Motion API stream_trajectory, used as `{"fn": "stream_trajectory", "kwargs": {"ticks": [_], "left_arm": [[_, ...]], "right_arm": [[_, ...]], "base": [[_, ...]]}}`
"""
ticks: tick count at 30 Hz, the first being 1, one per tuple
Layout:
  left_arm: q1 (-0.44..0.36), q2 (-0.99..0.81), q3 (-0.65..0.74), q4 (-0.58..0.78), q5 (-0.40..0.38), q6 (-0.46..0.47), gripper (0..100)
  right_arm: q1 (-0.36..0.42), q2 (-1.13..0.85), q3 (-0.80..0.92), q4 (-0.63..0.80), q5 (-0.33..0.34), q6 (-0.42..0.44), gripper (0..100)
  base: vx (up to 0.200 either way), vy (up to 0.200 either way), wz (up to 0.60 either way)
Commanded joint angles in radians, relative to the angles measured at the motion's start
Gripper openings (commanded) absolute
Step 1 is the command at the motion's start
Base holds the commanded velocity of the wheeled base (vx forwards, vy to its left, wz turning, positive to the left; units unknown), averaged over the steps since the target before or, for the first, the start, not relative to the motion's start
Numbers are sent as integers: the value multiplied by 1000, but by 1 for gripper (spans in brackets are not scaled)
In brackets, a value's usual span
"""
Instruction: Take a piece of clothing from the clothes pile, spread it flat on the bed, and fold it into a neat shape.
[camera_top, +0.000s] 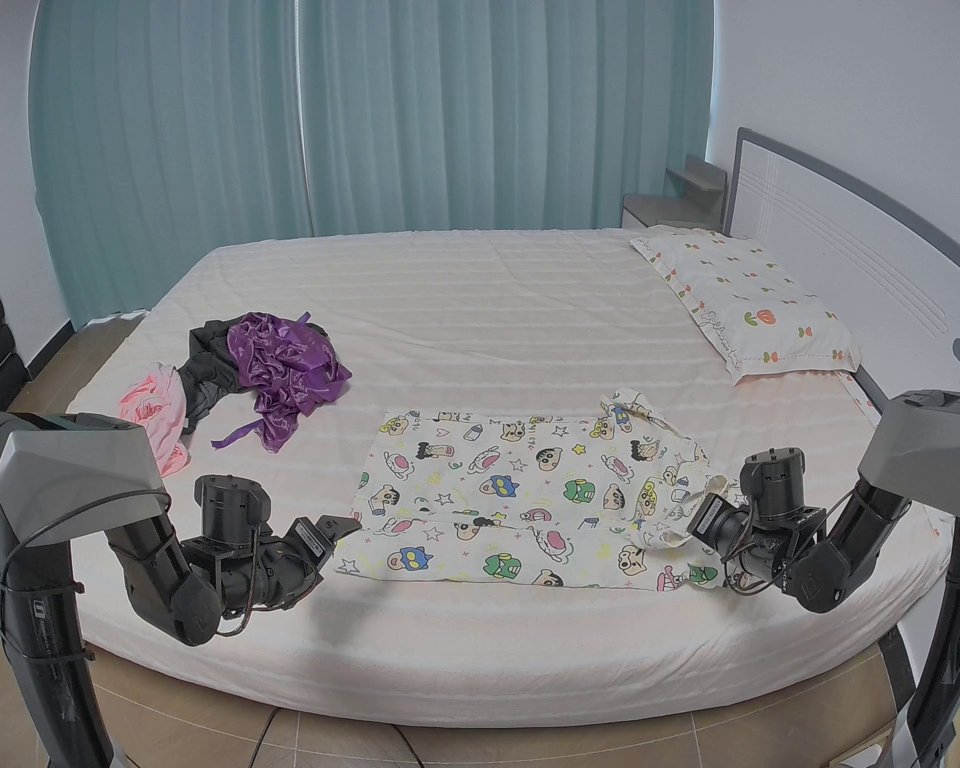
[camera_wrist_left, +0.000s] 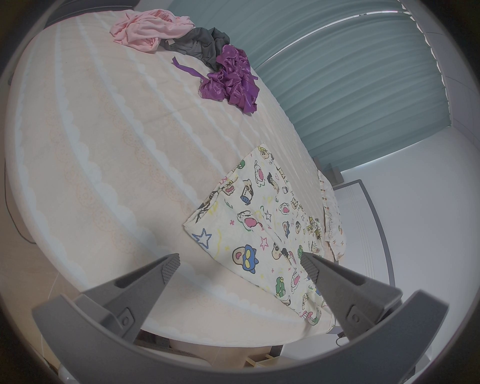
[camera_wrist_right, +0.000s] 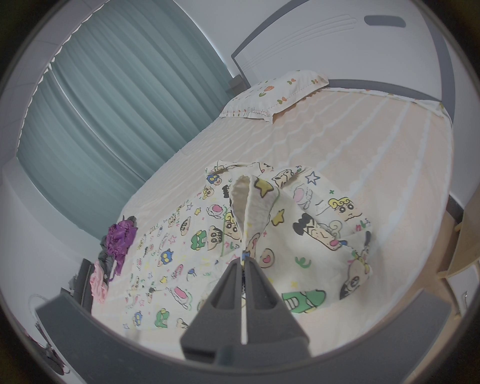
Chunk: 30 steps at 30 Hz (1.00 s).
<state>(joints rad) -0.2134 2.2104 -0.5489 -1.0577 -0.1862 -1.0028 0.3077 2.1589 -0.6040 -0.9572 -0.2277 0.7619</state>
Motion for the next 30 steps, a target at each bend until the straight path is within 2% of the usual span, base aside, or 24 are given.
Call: {"fn": "stream_trajectory", "kwargs": {"ticks": [1,7,8,13,21,26,28,30], "left_arm": [[0,2,0,-1,-1,0,100],[0,2,0,-1,1,0,100],[0,2,0,-1,1,0,100],[0,2,1,-1,1,0,100],[0,2,1,-1,1,0,100],[0,2,1,-1,1,0,100],[0,2,1,-1,2,0,100],[0,2,1,-1,2,0,100]], "right_arm": [[16,-1,20,-2,-9,-7,0],[42,-5,52,-2,-15,-12,0],[44,-7,58,2,-16,-13,100],[60,-37,95,6,-18,-55,100],[77,-122,105,28,-13,-56,100],[80,-87,79,-11,2,-29,100],[107,-37,66,-66,19,33,100],[113,-27,61,-81,22,46,100]], "base": [[0,0,0],[0,0,0],[0,0,0],[0,0,0],[0,0,0],[0,0,0],[0,0,0],[0,0,0]]}}
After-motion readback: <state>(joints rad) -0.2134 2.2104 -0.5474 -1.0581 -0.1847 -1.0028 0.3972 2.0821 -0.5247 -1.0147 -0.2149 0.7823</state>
